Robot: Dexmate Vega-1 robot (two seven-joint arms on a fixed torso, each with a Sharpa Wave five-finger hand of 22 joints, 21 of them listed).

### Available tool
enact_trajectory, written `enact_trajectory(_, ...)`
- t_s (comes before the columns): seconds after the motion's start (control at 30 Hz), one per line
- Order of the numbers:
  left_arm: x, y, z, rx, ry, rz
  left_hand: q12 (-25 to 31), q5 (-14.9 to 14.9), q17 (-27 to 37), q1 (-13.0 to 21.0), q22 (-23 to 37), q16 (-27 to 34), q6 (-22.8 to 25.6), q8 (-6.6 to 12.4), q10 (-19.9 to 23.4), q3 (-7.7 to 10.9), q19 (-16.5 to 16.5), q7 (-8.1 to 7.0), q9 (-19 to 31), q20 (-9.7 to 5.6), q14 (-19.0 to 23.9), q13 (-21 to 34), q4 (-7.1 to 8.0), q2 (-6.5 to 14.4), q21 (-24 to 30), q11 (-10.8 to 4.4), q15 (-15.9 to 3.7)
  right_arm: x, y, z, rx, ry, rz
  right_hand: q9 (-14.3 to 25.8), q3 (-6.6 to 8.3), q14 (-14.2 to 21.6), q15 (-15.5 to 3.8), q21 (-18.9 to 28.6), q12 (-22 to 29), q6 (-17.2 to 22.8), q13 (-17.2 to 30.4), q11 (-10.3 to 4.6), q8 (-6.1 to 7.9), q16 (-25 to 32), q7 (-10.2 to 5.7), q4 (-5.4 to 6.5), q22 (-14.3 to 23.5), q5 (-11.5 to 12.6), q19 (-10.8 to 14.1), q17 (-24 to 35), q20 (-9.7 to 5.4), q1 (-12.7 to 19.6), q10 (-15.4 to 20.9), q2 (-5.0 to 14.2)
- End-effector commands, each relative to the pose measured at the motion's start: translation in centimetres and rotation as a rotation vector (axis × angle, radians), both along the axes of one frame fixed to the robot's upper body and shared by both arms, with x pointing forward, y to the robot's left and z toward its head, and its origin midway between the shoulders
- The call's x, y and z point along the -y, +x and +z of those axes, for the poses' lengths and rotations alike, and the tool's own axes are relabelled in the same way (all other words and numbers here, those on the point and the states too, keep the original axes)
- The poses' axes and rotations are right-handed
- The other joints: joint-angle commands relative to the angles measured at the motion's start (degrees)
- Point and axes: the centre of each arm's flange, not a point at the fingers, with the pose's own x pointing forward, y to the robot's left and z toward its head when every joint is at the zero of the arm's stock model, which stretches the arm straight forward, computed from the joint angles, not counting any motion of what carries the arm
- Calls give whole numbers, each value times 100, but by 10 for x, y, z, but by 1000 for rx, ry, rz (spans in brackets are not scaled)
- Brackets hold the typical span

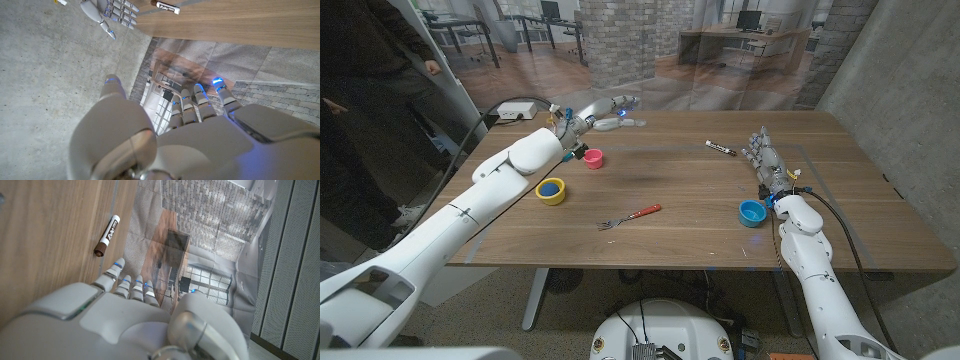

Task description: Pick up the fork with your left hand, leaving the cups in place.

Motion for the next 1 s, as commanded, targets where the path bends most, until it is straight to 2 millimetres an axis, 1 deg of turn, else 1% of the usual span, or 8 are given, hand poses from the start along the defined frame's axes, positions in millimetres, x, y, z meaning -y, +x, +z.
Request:
enact_trajectory(0.03,9,-8,5,-6,88,-16,24,42,28,-5,29,19,66,-2,38,-31,-26,-8,28,44,-1,13,-3,-37,-2,12,7,0,-3,-2,8,8,-3,33,-13,3,40,20,0,18,15,-6,-16,8,7,-27,13,-5,49,8,14,48,51,-19)
enact_trajectory(0.6,20,-22,15,-10,212,-18,57,123,63,-9,35,49,165,15,137,-83,-27,12,32,30,31,38,19,-16,-31,19,-6,0,-5,-6,15,23,-4,35,-21,2,38,18,-4,29,16,14,-36,6,6,-28,13,-7,43,8,15,44,71,-23)
enact_trajectory(0.77,22,-26,19,-14,246,-10,93,150,82,-32,38,86,230,30,232,-107,0,29,33,16,100,50,41,-2,-30,32,-12,-1,-4,-7,14,25,-2,35,-24,4,40,18,-8,32,16,7,-43,7,8,-28,13,-8,43,9,13,42,70,-23)
enact_trajectory(1.0,24,-31,24,-18,293,2,98,167,95,-49,39,95,240,26,248,-128,5,29,34,18,105,59,55,3,-36,29,-18,-2,-3,-9,12,29,0,36,-29,7,39,18,-12,36,17,7,-52,7,5,-28,13,-9,45,9,15,39,73,-25)
